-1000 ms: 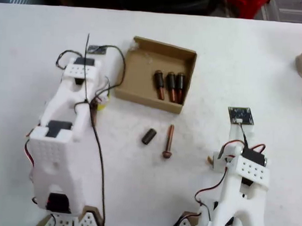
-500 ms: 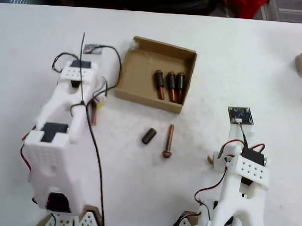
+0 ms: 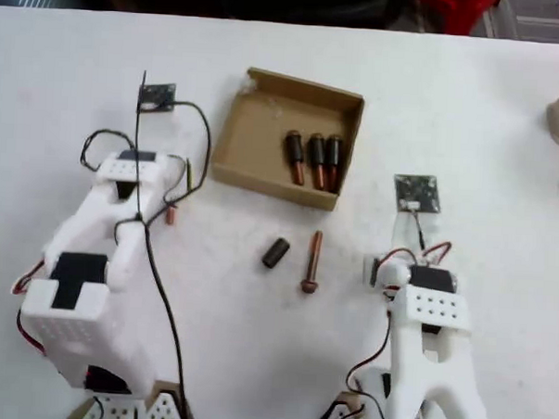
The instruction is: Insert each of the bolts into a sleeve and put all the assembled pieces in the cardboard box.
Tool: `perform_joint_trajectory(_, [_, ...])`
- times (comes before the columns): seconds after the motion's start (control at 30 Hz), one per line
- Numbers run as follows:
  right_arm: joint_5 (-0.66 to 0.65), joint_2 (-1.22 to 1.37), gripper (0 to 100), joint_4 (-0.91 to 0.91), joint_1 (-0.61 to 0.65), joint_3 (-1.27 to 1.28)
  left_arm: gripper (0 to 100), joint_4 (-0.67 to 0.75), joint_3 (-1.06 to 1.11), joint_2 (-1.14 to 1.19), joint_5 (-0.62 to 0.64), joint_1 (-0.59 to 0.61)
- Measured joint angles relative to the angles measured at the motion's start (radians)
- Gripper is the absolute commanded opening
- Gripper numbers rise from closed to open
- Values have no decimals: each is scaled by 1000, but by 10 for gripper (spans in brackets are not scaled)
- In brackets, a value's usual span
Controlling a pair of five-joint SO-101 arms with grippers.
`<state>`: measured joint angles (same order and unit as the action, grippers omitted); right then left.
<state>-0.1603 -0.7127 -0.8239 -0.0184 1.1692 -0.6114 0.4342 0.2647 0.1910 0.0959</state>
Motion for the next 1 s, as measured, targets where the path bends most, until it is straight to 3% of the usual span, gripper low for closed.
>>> perform_joint_trajectory(0.3, [118,2,17,181,238,0,21,144,112,-54,0,3])
perform_joint_trajectory(0.57, [126,2,17,364,387,2,21,192,118,-54,0,11])
perform_joint_trajectory(0.77, [126,2,16,517,470,43,21,219,118,-54,0,40])
perform_joint_trajectory(1.0, [126,2,16,819,522,195,21,229,118,-54,0,44])
